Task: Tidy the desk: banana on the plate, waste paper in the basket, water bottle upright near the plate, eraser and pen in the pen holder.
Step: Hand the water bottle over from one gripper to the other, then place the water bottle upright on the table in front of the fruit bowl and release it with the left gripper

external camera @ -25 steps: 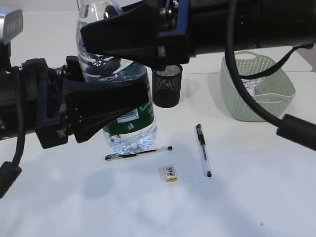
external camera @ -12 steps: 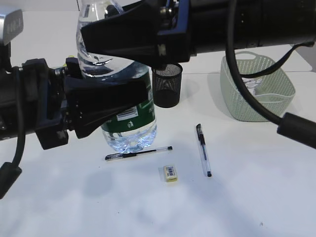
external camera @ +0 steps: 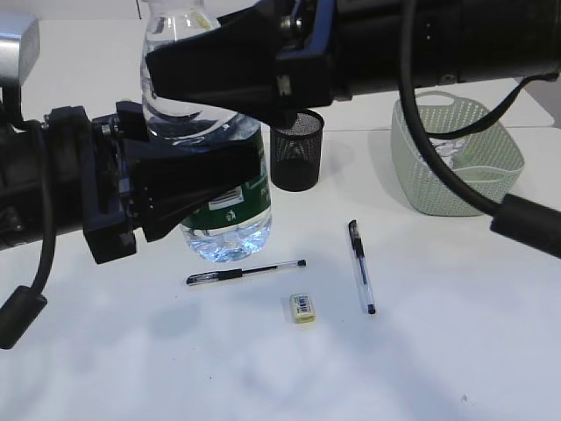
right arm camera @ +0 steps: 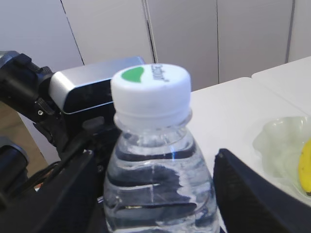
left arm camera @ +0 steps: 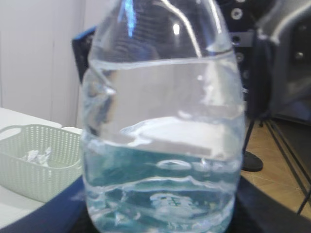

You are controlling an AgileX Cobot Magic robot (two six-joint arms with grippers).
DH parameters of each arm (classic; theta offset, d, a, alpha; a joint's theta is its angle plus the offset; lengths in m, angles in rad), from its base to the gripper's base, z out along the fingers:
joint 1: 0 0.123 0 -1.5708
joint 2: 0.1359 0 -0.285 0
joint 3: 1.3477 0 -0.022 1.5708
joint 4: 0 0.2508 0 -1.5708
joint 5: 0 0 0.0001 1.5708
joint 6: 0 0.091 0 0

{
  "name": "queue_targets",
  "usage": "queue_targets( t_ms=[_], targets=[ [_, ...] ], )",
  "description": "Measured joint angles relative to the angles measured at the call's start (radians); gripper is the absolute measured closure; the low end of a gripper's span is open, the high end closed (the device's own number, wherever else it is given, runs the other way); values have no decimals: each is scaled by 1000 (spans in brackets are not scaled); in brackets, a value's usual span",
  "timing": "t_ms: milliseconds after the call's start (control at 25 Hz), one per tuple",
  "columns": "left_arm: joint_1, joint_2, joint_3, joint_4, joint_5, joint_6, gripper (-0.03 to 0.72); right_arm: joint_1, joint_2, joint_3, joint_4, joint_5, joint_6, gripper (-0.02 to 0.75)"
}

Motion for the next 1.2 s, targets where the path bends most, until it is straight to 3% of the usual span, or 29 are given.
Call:
queue_targets(
  t_ms=[360, 640, 960, 1200],
  targets=[
    [8, 2, 4, -20, 20, 5, 288, 0, -22, -5, -159, -39, 103, 182],
    [105, 2, 4, -87, 33, 6, 288, 2, -63, -5, -308, -7, 217, 181],
    [191, -13, 4, -16, 45, -5, 288, 2, -89, -5, -716, -7, 631, 181],
    [216, -44, 4, 45, 94, -30, 288, 2, -89, -5, -967, -1, 933, 181]
  ],
)
